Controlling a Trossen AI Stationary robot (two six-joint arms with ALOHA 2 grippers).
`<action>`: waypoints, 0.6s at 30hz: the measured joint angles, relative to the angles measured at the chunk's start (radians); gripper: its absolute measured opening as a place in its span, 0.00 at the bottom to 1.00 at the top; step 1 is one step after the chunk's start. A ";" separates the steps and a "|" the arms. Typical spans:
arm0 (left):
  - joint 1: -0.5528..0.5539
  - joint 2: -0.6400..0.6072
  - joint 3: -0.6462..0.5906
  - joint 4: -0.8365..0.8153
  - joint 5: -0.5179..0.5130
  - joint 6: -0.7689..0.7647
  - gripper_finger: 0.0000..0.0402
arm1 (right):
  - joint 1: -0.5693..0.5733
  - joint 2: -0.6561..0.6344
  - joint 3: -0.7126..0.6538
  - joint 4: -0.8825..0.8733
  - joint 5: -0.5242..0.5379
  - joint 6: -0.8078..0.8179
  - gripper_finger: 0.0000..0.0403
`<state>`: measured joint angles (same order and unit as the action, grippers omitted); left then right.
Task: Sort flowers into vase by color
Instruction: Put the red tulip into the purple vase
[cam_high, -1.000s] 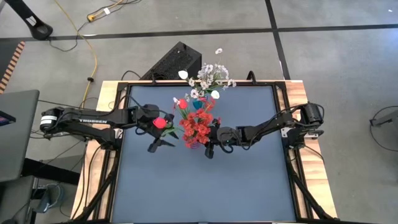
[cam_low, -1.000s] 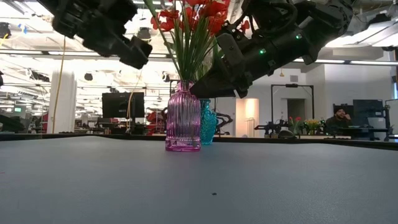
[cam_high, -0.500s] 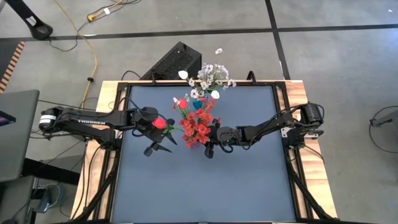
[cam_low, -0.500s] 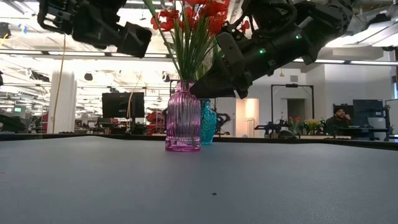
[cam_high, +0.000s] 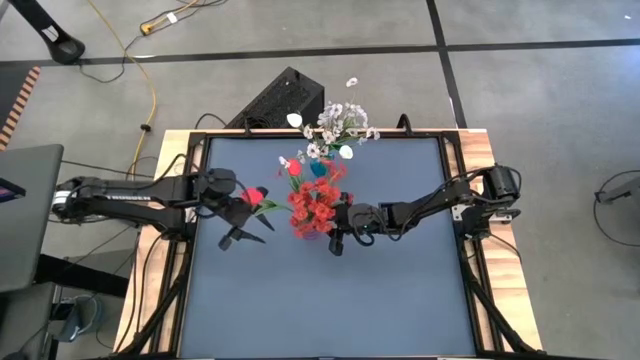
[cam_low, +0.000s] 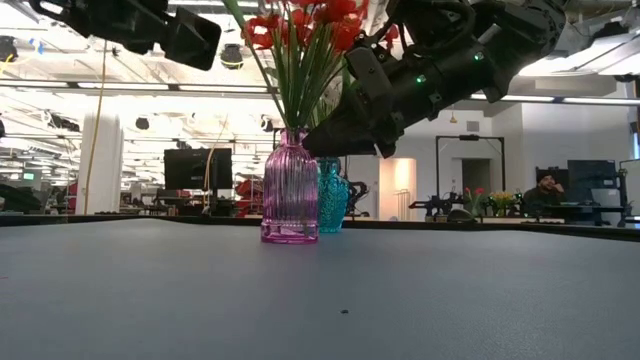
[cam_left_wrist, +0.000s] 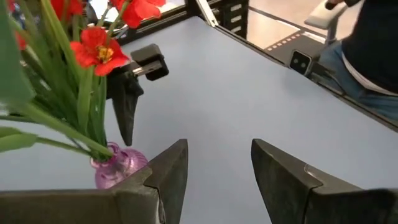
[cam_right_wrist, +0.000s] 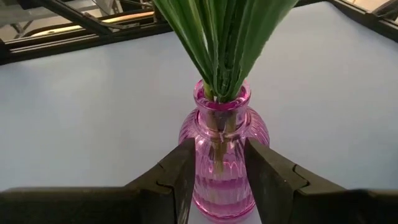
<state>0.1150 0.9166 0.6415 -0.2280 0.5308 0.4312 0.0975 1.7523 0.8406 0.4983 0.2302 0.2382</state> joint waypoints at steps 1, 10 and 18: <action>0.000 -0.009 0.000 -0.003 -0.006 -0.011 0.42 | 0.000 0.000 0.000 0.000 0.000 0.000 0.41; 0.000 -0.035 0.000 -0.038 -0.066 -0.032 0.42 | 0.001 0.000 0.000 0.002 0.000 0.001 0.41; 0.003 -0.183 0.000 -0.179 -0.218 -0.035 0.42 | 0.001 0.000 0.002 0.004 0.000 0.000 0.41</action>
<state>0.1181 0.7340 0.6411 -0.4074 0.3125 0.3963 0.0983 1.7523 0.8424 0.5026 0.2306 0.2386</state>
